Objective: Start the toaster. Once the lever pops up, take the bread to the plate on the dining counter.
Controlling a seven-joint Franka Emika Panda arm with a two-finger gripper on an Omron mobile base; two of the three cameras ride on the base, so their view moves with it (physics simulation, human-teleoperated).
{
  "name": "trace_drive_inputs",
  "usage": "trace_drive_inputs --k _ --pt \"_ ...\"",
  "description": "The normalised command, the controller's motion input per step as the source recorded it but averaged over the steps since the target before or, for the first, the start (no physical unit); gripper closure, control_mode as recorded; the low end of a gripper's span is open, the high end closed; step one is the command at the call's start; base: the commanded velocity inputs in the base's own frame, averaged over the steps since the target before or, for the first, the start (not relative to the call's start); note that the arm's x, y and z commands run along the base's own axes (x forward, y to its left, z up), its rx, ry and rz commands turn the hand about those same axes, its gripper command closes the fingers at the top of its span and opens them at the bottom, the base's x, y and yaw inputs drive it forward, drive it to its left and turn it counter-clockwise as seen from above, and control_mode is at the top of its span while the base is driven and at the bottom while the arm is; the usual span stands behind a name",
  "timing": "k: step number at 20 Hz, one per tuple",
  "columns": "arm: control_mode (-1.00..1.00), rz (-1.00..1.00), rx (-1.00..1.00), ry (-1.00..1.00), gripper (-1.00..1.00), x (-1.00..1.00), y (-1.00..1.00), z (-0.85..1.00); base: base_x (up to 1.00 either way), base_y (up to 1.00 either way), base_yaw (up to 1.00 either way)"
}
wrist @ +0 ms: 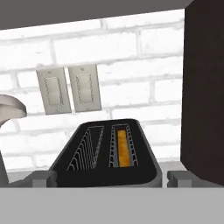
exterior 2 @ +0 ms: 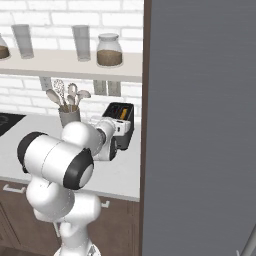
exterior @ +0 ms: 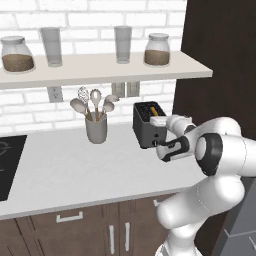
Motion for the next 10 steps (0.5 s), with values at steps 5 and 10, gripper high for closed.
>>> trace_drive_inputs --k 5,10 --pt "-1.00 0.00 0.00 0.08 -1.00 0.20 0.00 -0.08 0.00 0.00 0.00" --pt "-1.00 0.00 0.00 0.09 -1.00 0.20 0.00 -0.23 0.00 0.00 0.00"
